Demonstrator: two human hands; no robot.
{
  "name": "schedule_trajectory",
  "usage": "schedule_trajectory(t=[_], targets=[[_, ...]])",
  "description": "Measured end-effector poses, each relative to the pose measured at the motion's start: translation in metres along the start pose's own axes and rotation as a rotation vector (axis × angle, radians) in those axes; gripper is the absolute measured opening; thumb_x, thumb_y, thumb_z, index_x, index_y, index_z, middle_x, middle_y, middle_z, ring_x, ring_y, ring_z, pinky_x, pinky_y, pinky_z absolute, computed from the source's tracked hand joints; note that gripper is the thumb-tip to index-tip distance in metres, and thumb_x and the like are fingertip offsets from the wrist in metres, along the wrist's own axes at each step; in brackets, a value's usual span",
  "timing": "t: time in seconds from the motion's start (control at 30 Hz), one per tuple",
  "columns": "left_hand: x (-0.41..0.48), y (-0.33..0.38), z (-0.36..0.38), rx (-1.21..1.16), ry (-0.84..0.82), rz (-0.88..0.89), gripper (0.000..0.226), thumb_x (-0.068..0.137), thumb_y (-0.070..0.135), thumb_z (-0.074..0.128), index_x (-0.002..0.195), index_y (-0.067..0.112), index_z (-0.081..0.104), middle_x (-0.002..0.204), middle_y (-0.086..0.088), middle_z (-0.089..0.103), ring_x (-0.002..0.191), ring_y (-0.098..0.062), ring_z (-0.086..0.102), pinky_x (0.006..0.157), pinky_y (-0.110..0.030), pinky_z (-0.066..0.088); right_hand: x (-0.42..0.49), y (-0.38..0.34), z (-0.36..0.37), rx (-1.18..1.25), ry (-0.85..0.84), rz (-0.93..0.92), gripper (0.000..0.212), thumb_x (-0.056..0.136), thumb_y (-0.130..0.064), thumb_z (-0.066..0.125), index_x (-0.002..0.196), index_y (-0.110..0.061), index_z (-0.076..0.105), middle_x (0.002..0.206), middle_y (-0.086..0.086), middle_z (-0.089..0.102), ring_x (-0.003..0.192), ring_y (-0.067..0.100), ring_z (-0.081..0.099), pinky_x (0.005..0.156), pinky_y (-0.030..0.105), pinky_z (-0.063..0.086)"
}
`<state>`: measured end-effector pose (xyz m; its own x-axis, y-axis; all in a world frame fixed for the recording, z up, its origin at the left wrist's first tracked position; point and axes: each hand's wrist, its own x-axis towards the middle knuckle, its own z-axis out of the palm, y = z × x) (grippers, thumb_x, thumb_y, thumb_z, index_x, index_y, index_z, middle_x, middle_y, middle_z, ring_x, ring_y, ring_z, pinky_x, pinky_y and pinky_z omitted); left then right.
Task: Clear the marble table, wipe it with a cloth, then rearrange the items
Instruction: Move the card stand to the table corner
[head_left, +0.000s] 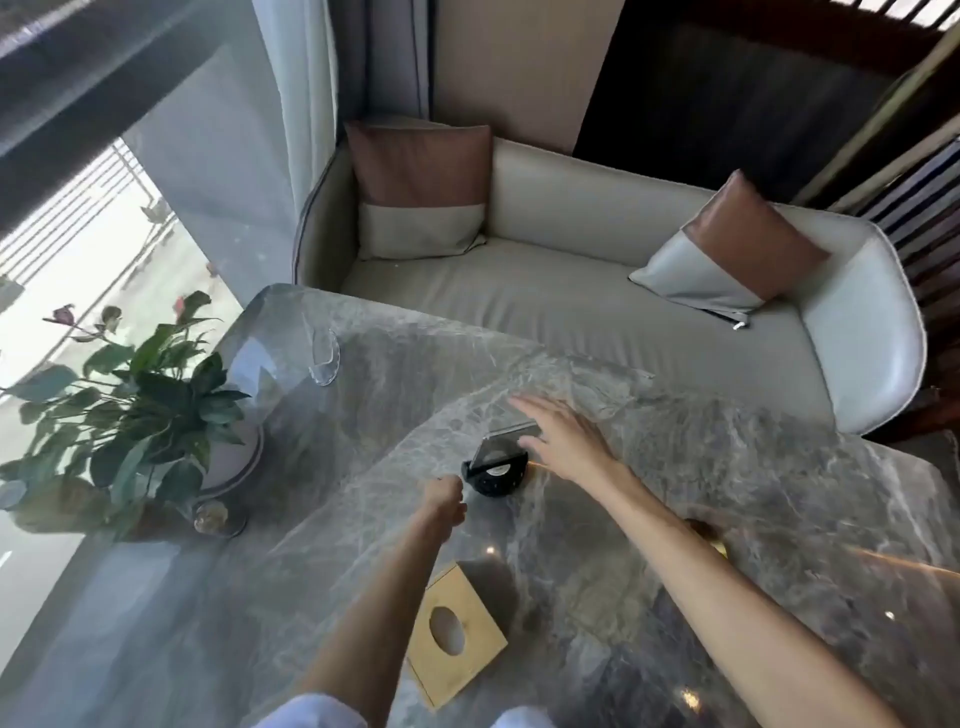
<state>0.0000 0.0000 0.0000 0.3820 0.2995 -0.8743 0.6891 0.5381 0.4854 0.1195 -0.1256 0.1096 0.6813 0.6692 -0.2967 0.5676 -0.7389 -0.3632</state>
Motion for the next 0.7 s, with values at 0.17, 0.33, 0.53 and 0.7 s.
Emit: schedule_trajectory(t=[0.17,0.33,0.53,0.7], targets=[[0.012,-0.008,0.014,-0.051,-0.106,-0.044,0.035,0.09,0.001,0.029,0.059,0.017,0.027,0.05,0.001,0.026,0.036,-0.011,0.022,0.036,-0.015,0.017,0.01,-0.004,0.012,-0.071,-0.04,0.029,0.029,0.094,-0.028,0.06,0.121,-0.037,0.066,0.122,-0.003,0.07,0.114,0.026,0.062,0.091,0.039,0.048],[0.008,-0.011,0.021,-0.12,-0.167,-0.025,0.033,0.089,0.003,0.03,0.061,0.019,0.03,0.058,0.0,0.024,0.044,-0.012,0.022,0.044,-0.022,0.02,0.001,0.002,0.01,-0.071,0.023,-0.015,0.025,0.091,-0.033,0.061,0.114,-0.041,0.07,0.111,-0.005,0.074,0.105,0.024,0.066,0.087,0.037,0.051],[-0.022,-0.003,0.085,-0.132,-0.222,0.144,0.028,0.094,0.009,0.036,0.113,0.017,0.056,0.086,0.002,0.056,0.078,-0.014,0.051,0.071,-0.024,0.041,-0.064,0.073,-0.029,0.064,0.241,0.116,0.019,0.09,-0.042,0.059,0.101,-0.034,0.071,0.093,-0.003,0.075,0.09,0.027,0.069,0.067,0.032,0.047],[-0.07,0.003,0.212,-0.036,-0.373,0.21,0.026,0.094,0.009,0.037,0.095,0.016,0.062,0.087,-0.001,0.057,0.07,-0.014,0.051,0.067,-0.022,0.041,-0.145,0.184,-0.084,0.127,0.425,0.291,0.026,0.089,-0.044,0.061,0.089,-0.019,0.068,0.077,0.006,0.071,0.077,0.029,0.067,0.062,0.033,0.046]])
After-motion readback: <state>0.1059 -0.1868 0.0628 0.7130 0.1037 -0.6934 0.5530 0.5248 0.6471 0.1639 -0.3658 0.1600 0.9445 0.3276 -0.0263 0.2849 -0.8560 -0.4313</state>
